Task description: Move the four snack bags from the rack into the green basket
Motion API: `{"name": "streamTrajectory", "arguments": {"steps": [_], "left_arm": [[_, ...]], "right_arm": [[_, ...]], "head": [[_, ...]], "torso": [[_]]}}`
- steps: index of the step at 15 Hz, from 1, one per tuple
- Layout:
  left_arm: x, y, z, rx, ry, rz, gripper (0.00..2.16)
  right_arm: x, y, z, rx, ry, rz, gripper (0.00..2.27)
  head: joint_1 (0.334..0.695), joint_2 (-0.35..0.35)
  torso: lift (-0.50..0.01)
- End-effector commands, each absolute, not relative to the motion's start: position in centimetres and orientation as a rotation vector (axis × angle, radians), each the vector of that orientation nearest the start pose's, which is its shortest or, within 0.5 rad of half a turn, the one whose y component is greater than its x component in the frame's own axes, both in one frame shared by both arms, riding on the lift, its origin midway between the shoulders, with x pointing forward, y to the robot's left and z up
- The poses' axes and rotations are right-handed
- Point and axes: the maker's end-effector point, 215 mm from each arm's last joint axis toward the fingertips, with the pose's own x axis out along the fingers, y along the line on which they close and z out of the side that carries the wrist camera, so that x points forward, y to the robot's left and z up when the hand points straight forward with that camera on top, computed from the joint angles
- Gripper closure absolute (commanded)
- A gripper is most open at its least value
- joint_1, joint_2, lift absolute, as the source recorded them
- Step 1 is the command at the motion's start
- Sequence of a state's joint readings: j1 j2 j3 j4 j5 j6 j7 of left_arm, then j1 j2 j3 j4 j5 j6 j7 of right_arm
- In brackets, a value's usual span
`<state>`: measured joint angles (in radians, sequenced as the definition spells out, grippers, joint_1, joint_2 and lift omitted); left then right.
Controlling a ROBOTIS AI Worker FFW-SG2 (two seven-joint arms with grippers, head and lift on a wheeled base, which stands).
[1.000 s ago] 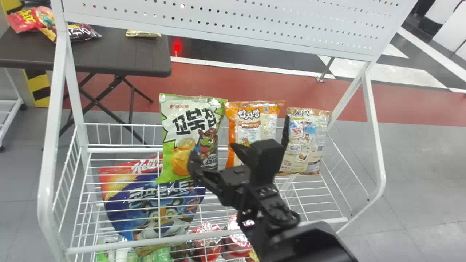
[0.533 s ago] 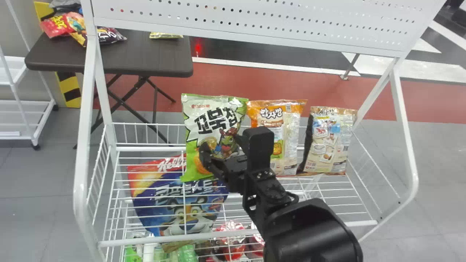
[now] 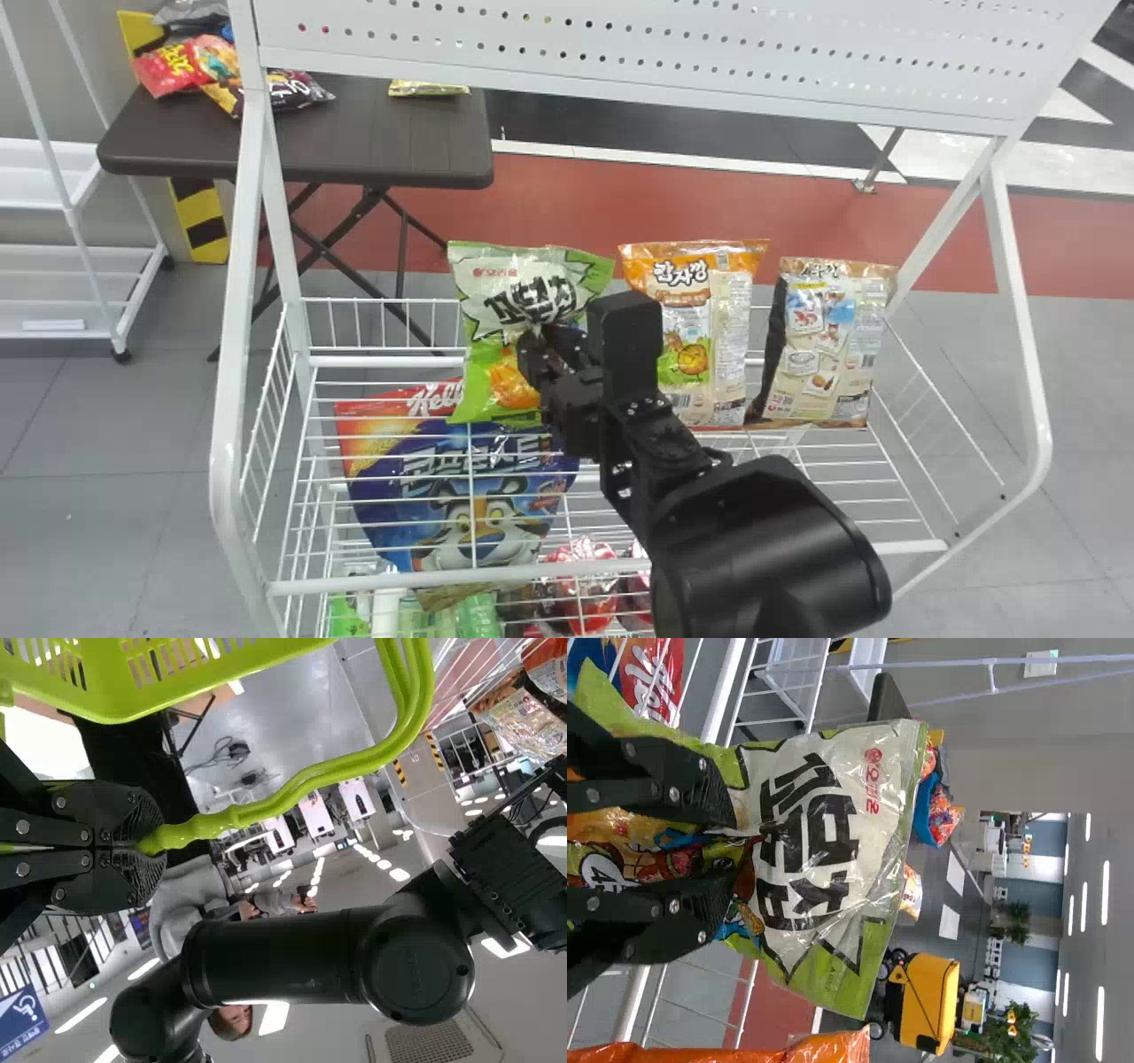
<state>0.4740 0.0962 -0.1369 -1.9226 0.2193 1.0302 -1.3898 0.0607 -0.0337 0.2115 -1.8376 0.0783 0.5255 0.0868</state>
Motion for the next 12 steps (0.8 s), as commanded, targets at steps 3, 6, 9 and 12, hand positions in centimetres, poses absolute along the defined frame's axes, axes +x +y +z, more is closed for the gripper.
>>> {"name": "streamTrajectory", "arguments": {"steps": [3,6,9,12], "left_arm": [[16.3,-2.3,-43.2,-0.904,0.928,-1.441,1.49],[16.3,-2.3,-43.2,-0.903,0.933,-1.44,1.49],[16.4,-2.3,-43.6,-0.899,0.958,-1.424,1.48],[16.3,-2.2,-44.0,-0.899,0.988,-1.41,1.49]], "right_arm": [[52.5,-10.2,-37.0,-0.091,0.275,0.307,2.24],[50.1,-11.0,-34.6,-0.075,0.251,0.305,2.24],[45.8,-12.3,-34.3,-0.039,0.352,0.322,2.24],[39.0,-14.4,-34.9,0.009,0.503,0.33,2.24]], "head": [[0.695,-0.208],[0.695,-0.208],[0.695,-0.233],[0.695,-0.263]], "torso": [[0.0],[0.0],[0.0],[0.0]]}}
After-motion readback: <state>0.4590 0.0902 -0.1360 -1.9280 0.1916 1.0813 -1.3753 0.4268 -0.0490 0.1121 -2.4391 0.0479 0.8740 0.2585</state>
